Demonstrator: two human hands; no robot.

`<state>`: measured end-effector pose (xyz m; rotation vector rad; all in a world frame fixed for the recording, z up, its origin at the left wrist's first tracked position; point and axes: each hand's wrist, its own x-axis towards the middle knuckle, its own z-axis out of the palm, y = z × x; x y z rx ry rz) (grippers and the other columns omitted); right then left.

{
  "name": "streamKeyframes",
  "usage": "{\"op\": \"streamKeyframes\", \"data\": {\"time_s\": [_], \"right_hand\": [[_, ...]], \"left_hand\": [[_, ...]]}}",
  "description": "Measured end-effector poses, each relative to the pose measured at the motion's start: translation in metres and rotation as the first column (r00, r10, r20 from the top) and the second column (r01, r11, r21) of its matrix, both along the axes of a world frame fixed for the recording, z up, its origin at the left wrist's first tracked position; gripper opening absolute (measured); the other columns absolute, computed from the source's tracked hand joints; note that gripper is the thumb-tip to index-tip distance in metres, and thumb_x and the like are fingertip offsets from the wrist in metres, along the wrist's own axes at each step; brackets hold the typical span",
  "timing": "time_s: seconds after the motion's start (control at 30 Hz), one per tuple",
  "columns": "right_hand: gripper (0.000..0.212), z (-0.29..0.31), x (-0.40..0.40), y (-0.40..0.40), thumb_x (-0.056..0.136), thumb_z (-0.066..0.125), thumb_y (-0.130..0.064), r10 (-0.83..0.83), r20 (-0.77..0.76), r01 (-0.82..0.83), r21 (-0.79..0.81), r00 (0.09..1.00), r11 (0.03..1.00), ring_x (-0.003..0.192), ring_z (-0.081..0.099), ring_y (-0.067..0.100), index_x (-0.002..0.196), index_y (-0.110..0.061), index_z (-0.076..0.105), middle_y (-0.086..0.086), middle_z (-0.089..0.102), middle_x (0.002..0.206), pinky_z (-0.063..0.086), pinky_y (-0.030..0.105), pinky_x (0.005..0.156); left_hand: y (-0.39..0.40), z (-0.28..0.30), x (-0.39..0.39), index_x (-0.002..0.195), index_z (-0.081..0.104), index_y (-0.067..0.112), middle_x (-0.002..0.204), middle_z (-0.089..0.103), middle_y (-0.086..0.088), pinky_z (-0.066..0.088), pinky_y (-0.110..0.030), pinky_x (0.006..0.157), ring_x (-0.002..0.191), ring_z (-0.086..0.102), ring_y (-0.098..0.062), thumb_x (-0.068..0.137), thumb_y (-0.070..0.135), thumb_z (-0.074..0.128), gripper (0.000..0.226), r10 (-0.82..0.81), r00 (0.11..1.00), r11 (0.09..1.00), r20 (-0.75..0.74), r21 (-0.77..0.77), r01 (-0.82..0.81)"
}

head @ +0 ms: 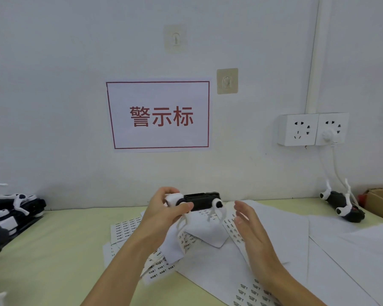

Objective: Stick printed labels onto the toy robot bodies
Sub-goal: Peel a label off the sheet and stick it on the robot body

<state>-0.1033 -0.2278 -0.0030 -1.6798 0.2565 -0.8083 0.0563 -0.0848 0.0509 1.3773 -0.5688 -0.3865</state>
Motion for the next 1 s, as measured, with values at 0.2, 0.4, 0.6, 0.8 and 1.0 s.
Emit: {"op": "streamKeyframes", "data": {"time_s": [0.2, 0.4, 0.6, 0.8, 1.0], "right_hand": [[0.019, 0.020, -0.002, -0.004, 0.094, 0.051, -0.020, -0.305, 0.229, 0.315, -0.011, 0.924, 0.949, 0.098, 0.060, 0.005, 0.112, -0.024, 0.058, 0.000, 0.062, 0.108, 0.049, 0.018, 0.078], [0.030, 0.028, -0.011, -0.052, 0.093, 0.057, -0.015, -0.428, -0.339, 0.396, -0.162, 0.838, 0.904, 0.087, 0.058, 0.013, 0.121, -0.022, 0.051, 0.005, 0.057, 0.116, 0.043, 0.027, 0.064], [0.084, 0.029, -0.017, -0.063, 0.081, 0.068, -0.063, -0.516, -0.661, 0.240, -0.467, 0.545, 0.851, 0.135, 0.039, 0.031, 0.147, -0.026, 0.032, 0.007, 0.045, 0.143, 0.039, 0.044, 0.108], [0.087, 0.021, -0.016, -0.061, 0.073, 0.077, -0.062, -0.501, -0.677, 0.142, -0.513, 0.540, 0.847, 0.131, 0.046, 0.024, 0.143, -0.030, 0.036, -0.001, 0.053, 0.137, 0.040, 0.041, 0.108], [0.076, 0.017, -0.017, -0.059, 0.073, 0.078, -0.054, -0.490, -0.638, 0.154, -0.507, 0.594, 0.848, 0.125, 0.052, 0.022, 0.136, -0.028, 0.045, 0.004, 0.055, 0.131, 0.042, 0.039, 0.106]], "left_hand": [[0.010, -0.011, 0.004, 0.110, 0.054, 0.020, 0.111, 0.061, -0.010, 0.056, -0.039, 0.085, 0.080, 0.064, -0.021, 0.074, 0.002, 0.079, 0.048, -0.061, 0.995, 0.977, 0.075, 0.207, 0.045], [0.012, -0.004, 0.009, 0.116, 0.049, 0.038, 0.121, 0.055, 0.007, 0.046, -0.007, 0.058, 0.089, 0.064, -0.009, 0.082, 0.011, 0.077, 0.053, -0.172, 0.940, 0.887, 0.295, 0.462, 0.017], [0.005, 0.004, 0.001, 0.120, 0.043, 0.045, 0.125, 0.043, 0.017, 0.040, -0.016, 0.084, 0.113, 0.047, -0.003, 0.081, 0.043, 0.078, 0.052, -0.145, 0.837, 0.835, 0.528, 0.519, -0.183], [-0.025, -0.002, -0.047, 0.115, 0.060, 0.020, 0.121, 0.051, 0.004, 0.027, -0.030, 0.096, 0.119, 0.040, -0.015, 0.089, 0.020, 0.063, 0.026, 0.121, 0.336, 0.910, 0.934, 0.031, -0.414], [-0.052, -0.057, -0.096, 0.137, 0.043, 0.028, 0.143, 0.038, 0.011, 0.039, -0.026, 0.106, 0.129, 0.039, -0.008, 0.099, 0.035, 0.047, 0.040, -0.420, 0.425, 0.861, 0.802, 0.500, -0.091]]}}
